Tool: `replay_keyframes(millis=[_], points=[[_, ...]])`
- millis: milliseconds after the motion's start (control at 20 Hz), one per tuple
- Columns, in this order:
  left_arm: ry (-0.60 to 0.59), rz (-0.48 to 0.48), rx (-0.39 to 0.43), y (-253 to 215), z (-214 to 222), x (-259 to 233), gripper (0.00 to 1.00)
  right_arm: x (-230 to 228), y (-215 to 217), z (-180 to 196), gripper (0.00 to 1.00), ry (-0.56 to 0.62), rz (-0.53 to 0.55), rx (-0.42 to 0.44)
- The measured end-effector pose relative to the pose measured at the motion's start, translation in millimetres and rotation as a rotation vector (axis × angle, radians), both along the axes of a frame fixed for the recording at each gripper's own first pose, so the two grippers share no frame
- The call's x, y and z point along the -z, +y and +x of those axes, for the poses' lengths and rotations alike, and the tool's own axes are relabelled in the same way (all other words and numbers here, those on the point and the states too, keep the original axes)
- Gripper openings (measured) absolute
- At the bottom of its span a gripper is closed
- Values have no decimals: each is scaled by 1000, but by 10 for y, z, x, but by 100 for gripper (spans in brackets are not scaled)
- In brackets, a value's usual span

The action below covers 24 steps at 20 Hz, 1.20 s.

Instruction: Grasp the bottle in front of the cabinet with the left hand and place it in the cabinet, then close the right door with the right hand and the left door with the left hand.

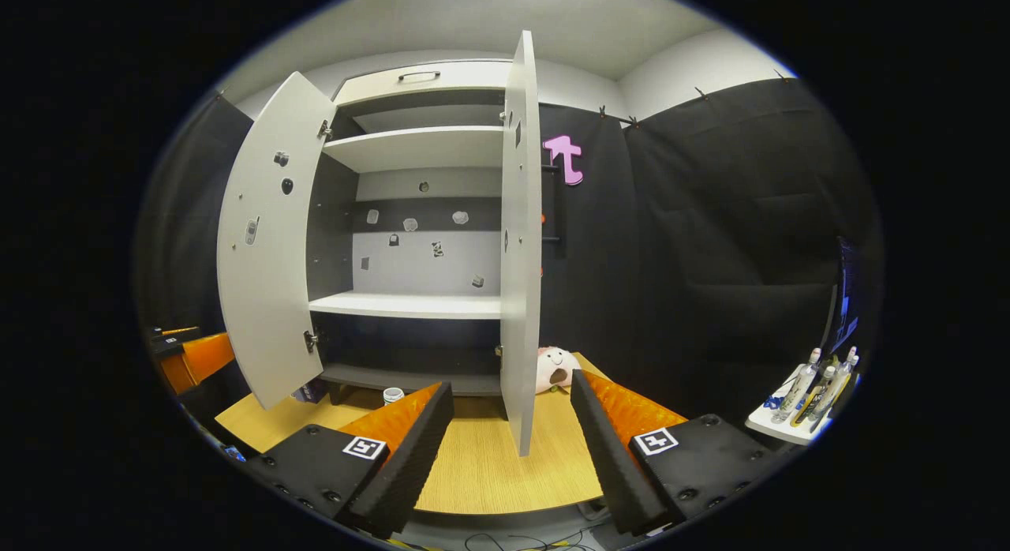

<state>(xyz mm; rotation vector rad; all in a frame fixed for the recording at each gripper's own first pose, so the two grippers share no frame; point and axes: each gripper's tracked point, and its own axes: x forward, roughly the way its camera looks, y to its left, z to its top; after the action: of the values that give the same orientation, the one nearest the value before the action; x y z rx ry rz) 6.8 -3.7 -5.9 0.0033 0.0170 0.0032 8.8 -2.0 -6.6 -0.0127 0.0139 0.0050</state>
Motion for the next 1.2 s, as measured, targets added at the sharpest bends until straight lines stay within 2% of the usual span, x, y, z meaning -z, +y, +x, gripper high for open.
replay_keyframes(millis=[300, 500, 550, 600, 700, 750, 800, 850, 900, 950, 1100, 1150, 1200], points=[[15, -1, 3, -64, 59, 54, 96, 34, -38, 51, 98, 6, -21, -2], [19, -19, 5, -226, 105, 54, 96, -34, -162, 104, 98, -2, 7, -7], [19, -15, 0, -267, 120, 60, 96, -48, -206, 124, 94, -4, -3, -9], [19, -3, -10, -301, 125, 64, 96, -57, -250, 151, 98, -4, -14, -15], [22, 16, -21, -381, 158, 91, 96, -105, -325, 216, 98, -6, -8, -30], [21, 15, -22, -439, 168, 113, 96, -131, -357, 241, 94, -7, 5, -39], [22, 12, -22, -505, 191, 151, 96, -129, -390, 260, 98, -4, 14, -52], [24, 8, -28, -553, 219, 205, 99, -117, -423, 277, 98, -2, 15, -63], [20, 8, -34, -603, 258, 245, 96, -99, -470, 288, 94, -4, 13, -71], [6, 15, -30, -685, 306, 288, 96, -92, -531, 297, 98, -4, 8, -75], [-18, 79, -9, -907, 527, 511, 95, -85, -714, 326, 98, 0, 14, -81], [-14, 89, 0, -981, 615, 644, 99, -85, -750, 331, 94, 1, 22, -86], [-6, 86, 8, -1046, 699, 763, 96, -92, -808, 349, 98, 1, 22, -86]])
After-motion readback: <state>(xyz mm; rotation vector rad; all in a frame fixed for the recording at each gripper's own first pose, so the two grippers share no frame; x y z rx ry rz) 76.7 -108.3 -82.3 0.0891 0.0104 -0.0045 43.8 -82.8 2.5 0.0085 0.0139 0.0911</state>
